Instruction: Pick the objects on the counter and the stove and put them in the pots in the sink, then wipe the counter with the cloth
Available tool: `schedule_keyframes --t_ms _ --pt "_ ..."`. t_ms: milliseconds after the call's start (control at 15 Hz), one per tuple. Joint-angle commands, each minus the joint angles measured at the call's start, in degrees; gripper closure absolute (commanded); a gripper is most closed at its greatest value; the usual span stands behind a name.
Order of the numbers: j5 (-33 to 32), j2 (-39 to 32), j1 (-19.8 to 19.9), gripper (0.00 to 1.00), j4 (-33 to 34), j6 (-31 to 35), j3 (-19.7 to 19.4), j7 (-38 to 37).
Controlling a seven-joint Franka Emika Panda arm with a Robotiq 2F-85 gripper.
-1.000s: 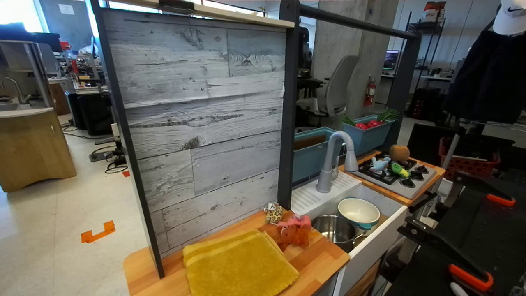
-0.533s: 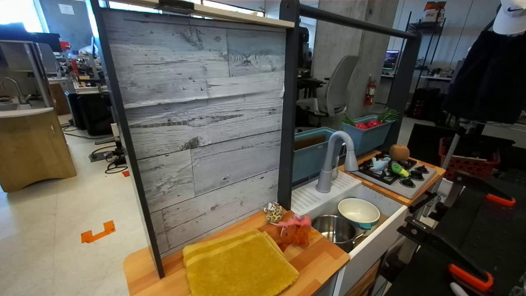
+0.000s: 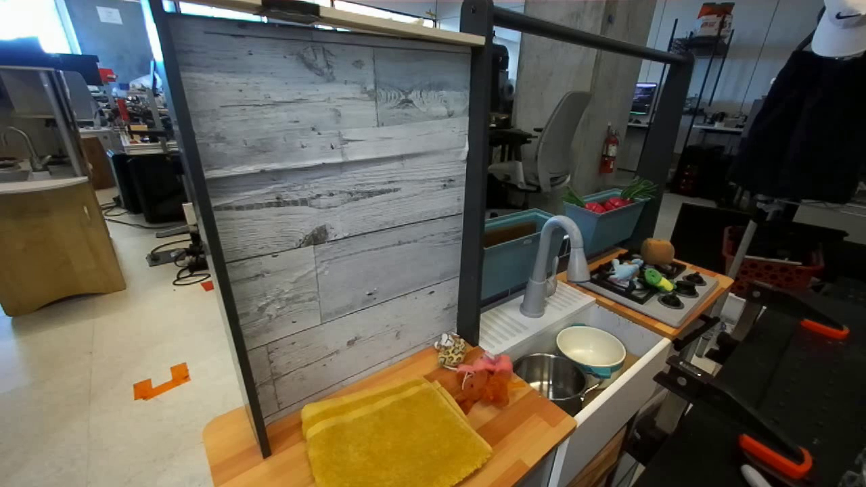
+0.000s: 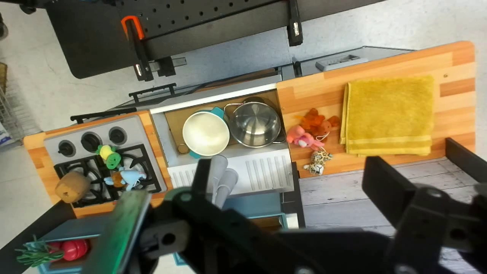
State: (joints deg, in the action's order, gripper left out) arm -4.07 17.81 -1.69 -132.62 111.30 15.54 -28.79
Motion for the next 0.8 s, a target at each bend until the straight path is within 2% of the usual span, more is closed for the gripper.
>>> schedule_keyframes --t_ms 0,133,200,267,333,733 --pt "-0.35 -0.12 -1.16 0.0 0.09 -0.13 -1.09 -0.28" --pt "1.41 -0.43 -0.98 0.0 0.67 -1.5 -1.65 -0.91" --pt "1.59 0.9 -1.01 0.0 -0.54 1.6 -2.31 0.48" --pt "4.5 2.21 -1.69 0.0 -1.4 5.45 -3.76 3.83" --pt "1.28 -0.01 -1.12 0.0 -0.02 1.55 -1.98 0.39" --pt "3.01 1.08 -1.25 0.0 -0.47 4.29 -3.31 2.59"
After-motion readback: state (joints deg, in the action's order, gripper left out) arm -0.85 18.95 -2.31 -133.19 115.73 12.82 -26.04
